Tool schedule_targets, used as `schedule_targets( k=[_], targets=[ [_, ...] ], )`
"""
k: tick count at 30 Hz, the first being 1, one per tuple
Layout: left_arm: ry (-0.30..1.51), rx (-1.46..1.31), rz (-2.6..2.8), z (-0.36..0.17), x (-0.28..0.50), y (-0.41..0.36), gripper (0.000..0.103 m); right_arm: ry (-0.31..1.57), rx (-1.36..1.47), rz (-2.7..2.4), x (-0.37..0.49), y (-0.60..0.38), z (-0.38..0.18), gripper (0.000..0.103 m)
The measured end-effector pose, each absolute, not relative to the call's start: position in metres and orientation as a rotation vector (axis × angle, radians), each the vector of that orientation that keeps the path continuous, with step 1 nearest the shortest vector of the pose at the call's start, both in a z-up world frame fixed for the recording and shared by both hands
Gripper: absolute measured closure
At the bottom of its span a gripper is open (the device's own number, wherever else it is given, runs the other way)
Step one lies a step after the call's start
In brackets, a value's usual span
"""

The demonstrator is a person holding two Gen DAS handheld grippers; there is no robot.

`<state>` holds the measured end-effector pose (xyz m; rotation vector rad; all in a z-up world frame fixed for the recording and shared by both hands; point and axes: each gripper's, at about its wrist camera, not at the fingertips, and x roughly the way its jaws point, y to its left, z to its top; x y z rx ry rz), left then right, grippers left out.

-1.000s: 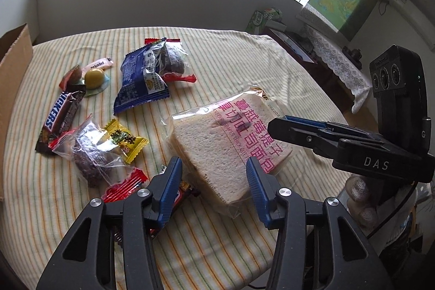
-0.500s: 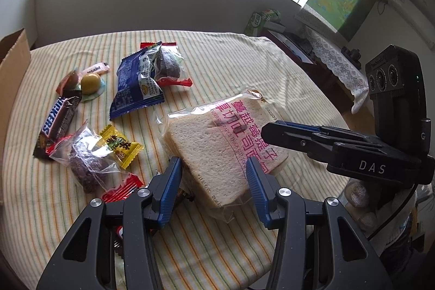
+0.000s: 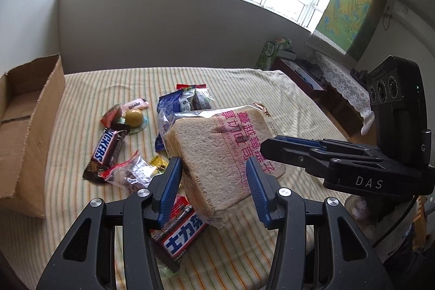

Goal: Organize snacks
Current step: 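Carry the bread bag into the cardboard box and open both grippers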

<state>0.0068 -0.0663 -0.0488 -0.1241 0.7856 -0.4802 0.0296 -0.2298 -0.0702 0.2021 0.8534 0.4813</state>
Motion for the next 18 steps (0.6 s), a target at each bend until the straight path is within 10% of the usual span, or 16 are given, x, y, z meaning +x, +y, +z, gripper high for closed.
schedule_targets(
  k=[18],
  targets=[
    [0.633,-0.214,-0.303,-0.015,0.0,0.045,0.055,0.776,0.048,0.637,0.059,-0.093,-0.023,0.069]
  ],
)
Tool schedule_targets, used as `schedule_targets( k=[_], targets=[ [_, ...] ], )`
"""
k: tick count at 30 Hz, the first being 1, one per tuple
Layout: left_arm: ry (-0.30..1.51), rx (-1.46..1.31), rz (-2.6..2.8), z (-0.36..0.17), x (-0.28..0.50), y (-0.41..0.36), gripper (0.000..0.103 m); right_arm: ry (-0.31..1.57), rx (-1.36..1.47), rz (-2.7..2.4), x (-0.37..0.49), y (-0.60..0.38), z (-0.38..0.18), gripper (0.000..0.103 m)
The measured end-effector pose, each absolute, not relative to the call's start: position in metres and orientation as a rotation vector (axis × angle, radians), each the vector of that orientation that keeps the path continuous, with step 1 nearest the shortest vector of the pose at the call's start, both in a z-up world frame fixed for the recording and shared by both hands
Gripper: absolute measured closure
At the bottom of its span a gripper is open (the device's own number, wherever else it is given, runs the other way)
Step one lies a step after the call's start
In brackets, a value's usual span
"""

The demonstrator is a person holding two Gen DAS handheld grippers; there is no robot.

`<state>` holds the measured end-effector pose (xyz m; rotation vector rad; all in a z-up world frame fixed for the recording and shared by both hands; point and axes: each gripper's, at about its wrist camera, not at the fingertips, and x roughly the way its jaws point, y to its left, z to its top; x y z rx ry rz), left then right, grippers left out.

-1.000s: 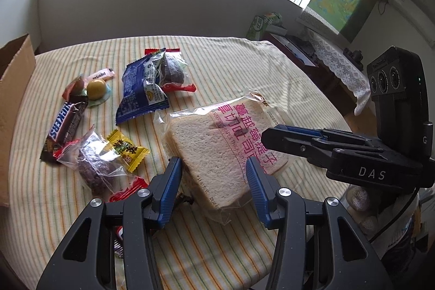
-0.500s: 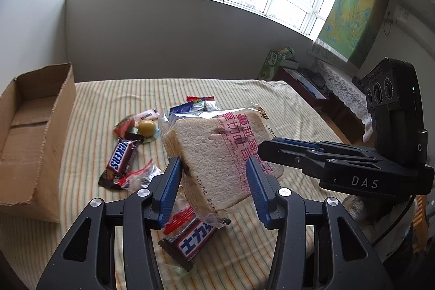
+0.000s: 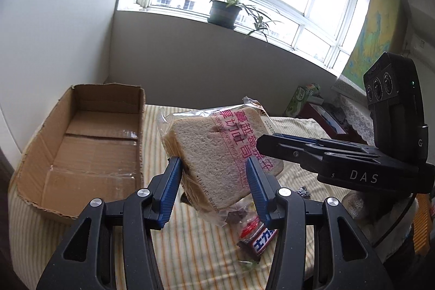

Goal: Organize snacks
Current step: 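Carry the bread bag into the cardboard box and open both grippers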

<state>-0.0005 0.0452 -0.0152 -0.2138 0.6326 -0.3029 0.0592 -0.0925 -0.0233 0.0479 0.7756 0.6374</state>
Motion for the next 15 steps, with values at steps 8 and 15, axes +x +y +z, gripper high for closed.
schedule_targets(
  k=[8,15],
  targets=[
    [0.607,-0.273,-0.196,-0.018,-0.004,0.103,0.055,0.793,-0.016,0.711,0.078,-0.022,-0.031,0.069],
    [0.624,-0.299,-0.122,-0.029,0.003,0.134,0.055,0.825,-0.045,0.745,0.099,0.017,-0.047,0.069]
  ],
)
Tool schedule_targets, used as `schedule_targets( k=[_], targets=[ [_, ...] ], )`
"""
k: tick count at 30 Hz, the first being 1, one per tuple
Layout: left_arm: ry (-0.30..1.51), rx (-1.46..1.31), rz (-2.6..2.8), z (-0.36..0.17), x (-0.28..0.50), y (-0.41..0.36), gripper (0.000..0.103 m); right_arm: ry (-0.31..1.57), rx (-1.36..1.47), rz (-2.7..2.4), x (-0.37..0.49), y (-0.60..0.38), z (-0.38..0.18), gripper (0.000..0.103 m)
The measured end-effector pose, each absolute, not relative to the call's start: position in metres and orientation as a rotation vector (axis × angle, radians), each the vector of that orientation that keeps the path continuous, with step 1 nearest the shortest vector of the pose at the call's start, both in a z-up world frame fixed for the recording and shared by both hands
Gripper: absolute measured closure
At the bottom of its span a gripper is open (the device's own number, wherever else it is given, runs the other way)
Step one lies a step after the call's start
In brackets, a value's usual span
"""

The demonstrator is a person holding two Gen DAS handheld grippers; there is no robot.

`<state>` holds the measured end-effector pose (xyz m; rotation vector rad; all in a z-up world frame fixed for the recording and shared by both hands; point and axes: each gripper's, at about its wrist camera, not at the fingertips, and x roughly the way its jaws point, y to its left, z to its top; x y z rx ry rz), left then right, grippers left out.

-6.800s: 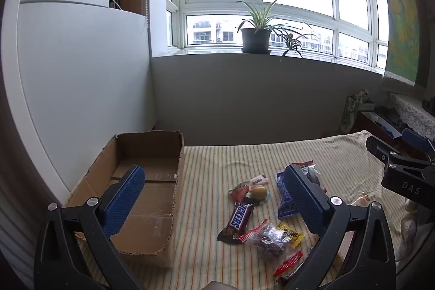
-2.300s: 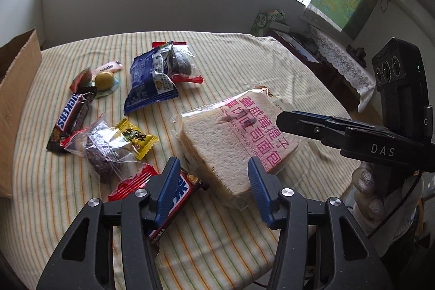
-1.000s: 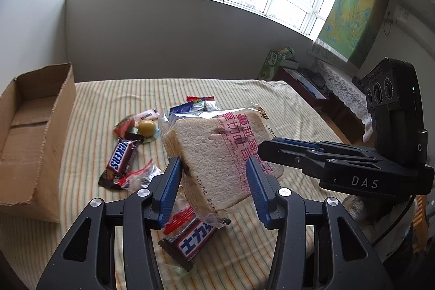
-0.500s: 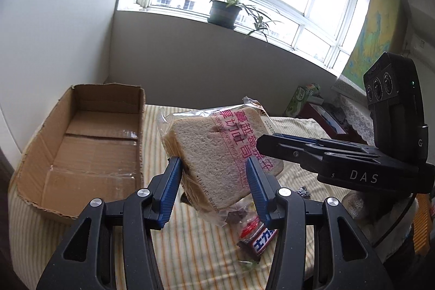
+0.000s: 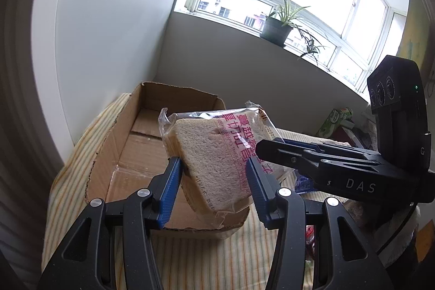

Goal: Organize snacks
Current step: 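Carry the bread bag into the cardboard box and open both grippers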

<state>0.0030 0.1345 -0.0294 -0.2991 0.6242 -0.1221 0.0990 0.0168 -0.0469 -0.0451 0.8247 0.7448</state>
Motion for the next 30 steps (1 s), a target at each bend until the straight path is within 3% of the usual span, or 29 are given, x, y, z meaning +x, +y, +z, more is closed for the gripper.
schedule_targets(
  k=[15,27,30],
  targets=[
    [0.674,-0.294,-0.042,-0.045,0.007,0.157,0.056,0.88,-0.063,0.747,0.118,0.039,-0.072,0.069],
    [0.634,-0.266,-0.075,-0.033,0.001,0.138,0.056,0.818,-0.061,0.674,0.101,-0.017,-0.05,0.068],
    [0.639,-0.258,-0.104,-0.033,0.002,0.126,0.056,0.823,-0.026,0.643,0.1,-0.041,-0.049,0.063]
  ],
)
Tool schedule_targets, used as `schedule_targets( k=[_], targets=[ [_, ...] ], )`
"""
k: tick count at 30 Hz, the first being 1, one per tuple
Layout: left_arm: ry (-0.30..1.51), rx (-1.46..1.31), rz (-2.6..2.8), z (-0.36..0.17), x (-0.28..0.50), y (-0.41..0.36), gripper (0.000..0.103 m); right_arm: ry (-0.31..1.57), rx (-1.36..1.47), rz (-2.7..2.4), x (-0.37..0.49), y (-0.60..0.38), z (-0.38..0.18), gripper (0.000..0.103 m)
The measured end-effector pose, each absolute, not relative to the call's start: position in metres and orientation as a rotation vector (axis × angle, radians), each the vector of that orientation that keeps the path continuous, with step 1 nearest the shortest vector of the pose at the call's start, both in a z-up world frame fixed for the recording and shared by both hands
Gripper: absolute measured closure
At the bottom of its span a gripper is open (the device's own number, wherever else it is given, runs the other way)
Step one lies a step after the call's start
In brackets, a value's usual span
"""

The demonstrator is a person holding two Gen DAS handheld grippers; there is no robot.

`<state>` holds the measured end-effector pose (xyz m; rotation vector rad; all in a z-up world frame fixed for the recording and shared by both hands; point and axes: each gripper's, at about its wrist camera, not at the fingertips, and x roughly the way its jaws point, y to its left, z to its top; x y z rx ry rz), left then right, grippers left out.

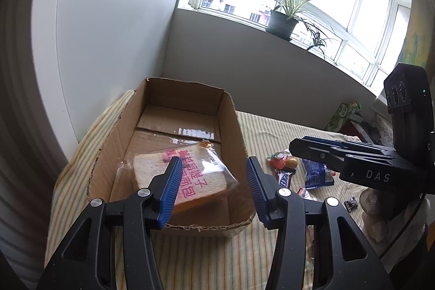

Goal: Organize snacks
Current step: 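Grasp the Snickers bar with the left gripper while the right grasps the dried-fruit bag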

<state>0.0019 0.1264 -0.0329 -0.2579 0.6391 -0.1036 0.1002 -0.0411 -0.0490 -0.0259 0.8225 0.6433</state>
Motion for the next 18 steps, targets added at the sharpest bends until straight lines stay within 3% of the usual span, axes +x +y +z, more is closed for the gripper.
schedule_targets(
  k=[2,18],
  targets=[
    [0.641,-0.248,-0.119,-0.032,0.003,0.117,0.056,0.812,-0.017,0.61,0.099,-0.057,-0.047,0.055],
    [0.746,-0.129,-0.228,-0.052,0.025,0.032,0.056,0.888,-0.061,0.579,0.074,-0.13,-0.079,0.055]
  ],
)
